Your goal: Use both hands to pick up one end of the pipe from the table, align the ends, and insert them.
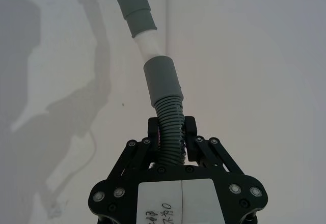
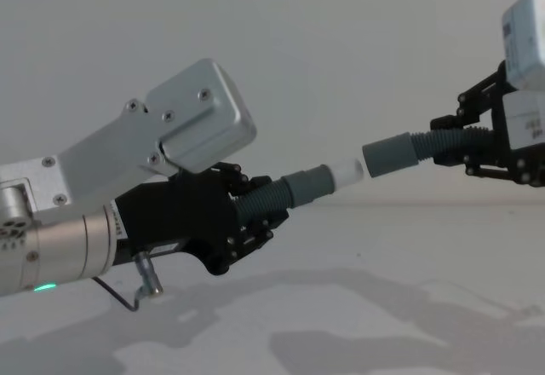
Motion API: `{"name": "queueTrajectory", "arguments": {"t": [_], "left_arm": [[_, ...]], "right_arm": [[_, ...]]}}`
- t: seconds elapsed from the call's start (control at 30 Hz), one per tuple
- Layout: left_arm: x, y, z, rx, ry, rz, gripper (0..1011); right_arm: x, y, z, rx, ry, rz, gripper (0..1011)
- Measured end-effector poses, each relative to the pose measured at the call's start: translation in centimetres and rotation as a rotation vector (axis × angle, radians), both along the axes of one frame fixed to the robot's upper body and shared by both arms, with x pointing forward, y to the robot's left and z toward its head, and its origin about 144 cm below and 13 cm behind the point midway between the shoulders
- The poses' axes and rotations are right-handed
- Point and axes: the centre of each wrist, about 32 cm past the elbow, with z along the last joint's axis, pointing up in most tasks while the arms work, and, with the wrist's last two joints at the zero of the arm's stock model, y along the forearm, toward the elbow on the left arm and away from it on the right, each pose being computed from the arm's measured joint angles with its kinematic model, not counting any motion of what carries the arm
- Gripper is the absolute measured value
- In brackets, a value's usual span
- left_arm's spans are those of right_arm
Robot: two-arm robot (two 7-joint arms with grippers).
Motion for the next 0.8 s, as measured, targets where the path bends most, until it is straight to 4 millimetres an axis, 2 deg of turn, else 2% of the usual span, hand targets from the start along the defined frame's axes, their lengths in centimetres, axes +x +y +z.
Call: {"name": "queueTrajectory", "arguments": {"t": [0.8], "left_arm": [[0.0,0.0,0.0,0.0,0.0,0.0,339]], "right_arm": [[1.2,1.0,-0.1,-0.013,0.01,0.035,284]]}}
